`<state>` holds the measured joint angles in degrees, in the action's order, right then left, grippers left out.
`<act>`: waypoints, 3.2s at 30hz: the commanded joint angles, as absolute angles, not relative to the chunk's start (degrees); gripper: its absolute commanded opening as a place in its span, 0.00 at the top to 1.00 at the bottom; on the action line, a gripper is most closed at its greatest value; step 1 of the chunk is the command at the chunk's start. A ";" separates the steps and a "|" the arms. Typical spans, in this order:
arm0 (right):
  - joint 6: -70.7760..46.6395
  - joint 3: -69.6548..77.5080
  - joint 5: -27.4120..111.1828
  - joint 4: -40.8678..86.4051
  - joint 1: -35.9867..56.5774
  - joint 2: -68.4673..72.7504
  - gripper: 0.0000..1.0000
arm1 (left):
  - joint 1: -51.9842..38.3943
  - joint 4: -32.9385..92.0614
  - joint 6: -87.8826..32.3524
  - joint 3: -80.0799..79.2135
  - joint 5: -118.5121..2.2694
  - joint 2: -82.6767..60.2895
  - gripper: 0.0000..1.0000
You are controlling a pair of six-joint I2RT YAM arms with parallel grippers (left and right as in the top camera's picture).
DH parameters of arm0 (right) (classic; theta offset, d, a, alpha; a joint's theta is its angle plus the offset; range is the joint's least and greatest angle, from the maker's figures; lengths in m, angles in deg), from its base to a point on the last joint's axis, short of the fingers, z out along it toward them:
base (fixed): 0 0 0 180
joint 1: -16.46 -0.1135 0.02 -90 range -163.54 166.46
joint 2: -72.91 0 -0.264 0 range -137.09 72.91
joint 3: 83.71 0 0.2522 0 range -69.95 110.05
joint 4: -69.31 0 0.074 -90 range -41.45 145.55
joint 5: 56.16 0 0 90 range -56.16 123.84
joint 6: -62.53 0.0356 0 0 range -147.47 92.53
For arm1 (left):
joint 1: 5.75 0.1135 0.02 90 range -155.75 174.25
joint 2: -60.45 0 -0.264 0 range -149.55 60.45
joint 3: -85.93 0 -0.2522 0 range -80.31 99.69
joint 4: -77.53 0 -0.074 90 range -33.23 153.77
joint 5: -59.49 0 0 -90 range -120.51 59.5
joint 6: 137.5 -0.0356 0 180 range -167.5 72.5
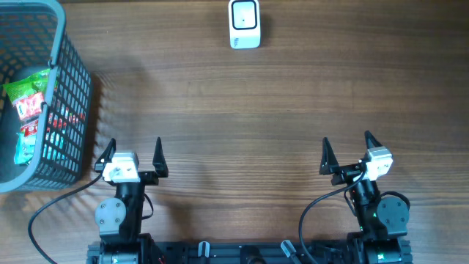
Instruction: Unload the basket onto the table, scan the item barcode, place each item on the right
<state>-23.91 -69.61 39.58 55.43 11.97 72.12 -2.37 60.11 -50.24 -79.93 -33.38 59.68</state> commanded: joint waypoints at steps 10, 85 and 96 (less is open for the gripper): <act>-24.42 -69.65 38.77 55.74 12.19 72.12 0.00 | -2.76 59.60 -51.16 -79.99 -34.47 60.07 0.00; -24.42 -69.65 38.77 55.74 12.19 72.12 0.00 | -2.76 62.95 -42.70 -79.71 -35.74 60.07 0.00; -24.40 -69.65 38.77 55.74 12.19 72.12 0.00 | -2.76 32.06 -25.57 -52.12 -46.69 52.16 0.00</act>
